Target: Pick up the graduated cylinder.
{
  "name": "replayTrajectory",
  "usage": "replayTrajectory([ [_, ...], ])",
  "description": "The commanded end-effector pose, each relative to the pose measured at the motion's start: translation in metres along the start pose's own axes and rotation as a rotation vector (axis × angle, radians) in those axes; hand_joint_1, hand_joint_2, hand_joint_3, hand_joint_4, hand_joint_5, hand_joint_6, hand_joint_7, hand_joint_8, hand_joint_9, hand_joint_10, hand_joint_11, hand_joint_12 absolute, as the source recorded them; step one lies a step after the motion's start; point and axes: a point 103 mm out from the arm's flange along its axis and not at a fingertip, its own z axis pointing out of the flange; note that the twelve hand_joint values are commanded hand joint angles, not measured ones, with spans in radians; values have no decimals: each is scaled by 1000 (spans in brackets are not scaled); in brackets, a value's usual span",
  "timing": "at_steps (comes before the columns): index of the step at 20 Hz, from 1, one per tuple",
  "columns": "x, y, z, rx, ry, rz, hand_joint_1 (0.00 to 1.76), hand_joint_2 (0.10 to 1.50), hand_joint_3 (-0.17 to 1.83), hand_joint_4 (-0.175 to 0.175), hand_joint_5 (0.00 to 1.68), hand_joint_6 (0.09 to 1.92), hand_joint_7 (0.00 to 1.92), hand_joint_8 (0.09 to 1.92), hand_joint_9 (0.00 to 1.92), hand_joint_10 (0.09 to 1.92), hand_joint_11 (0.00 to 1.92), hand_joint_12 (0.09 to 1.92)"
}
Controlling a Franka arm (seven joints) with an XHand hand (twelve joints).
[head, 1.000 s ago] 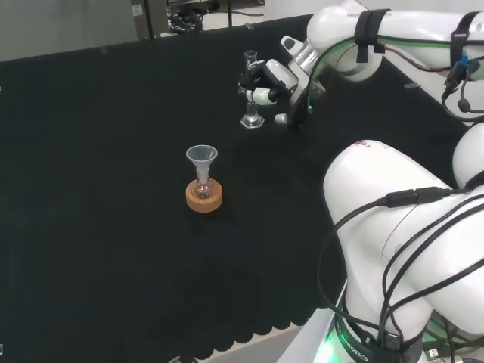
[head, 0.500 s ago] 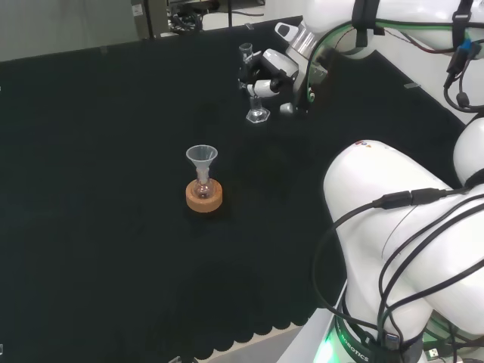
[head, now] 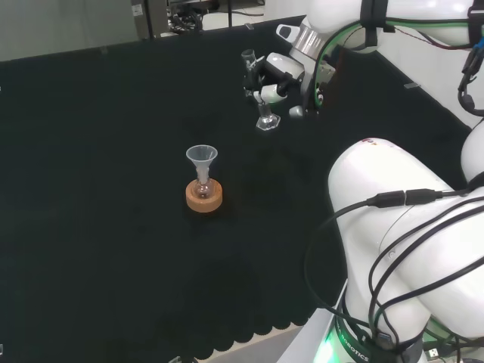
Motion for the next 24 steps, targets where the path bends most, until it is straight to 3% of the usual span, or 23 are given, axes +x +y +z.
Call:
replayTrajectory([
  [1, 18, -34, -13, 71, -99, -10, 1271, 1088, -5, -175, 1029, 934, 1066, 903, 1509, 87, 1298, 714],
  [7, 33, -55, -14, 149, -153, -42, 1271, 1087, -4, -175, 1029, 932, 1067, 901, 1510, 87, 1298, 710],
  [16, 37, -71, -10, 268, -208, -29, 1272, 1087, -4, -175, 1030, 931, 1068, 900, 1511, 87, 1300, 706],
  [24, 41, -86, -12, 296, -234, -21, 1271, 1087, -3, -175, 1029, 932, 1067, 902, 1512, 87, 1300, 703],
])
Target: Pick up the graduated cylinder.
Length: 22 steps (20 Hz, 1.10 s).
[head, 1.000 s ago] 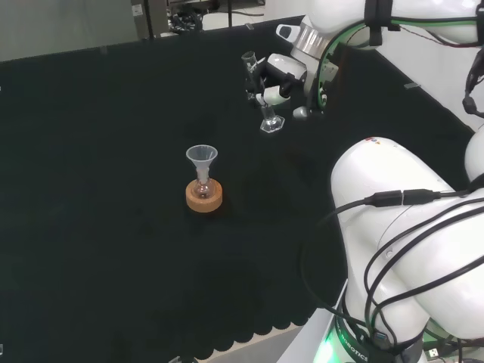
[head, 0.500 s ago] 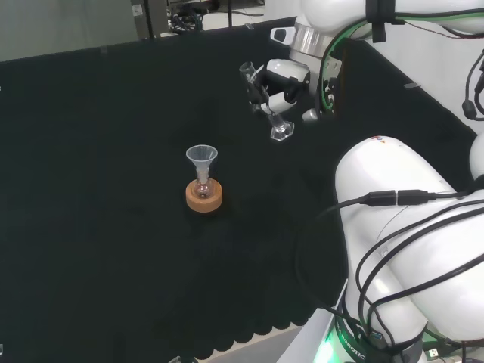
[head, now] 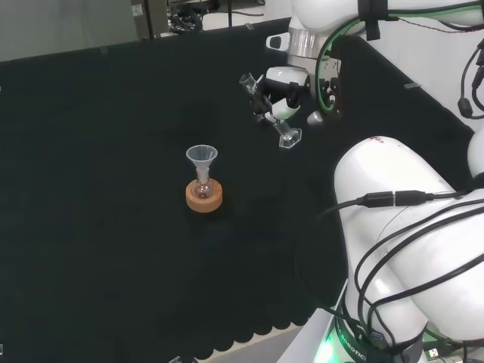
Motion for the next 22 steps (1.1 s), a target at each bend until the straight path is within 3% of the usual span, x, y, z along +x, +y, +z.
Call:
replayTrajectory([
  [1, 5, -13, 1, 30, -24, 6, 1271, 1087, -3, -175, 1029, 932, 1066, 903, 1512, 87, 1301, 702],
  [22, 28, -36, -5, 128, -107, -6, 1270, 1089, -1, -175, 1022, 943, 1058, 916, 1513, 87, 1305, 696],
])
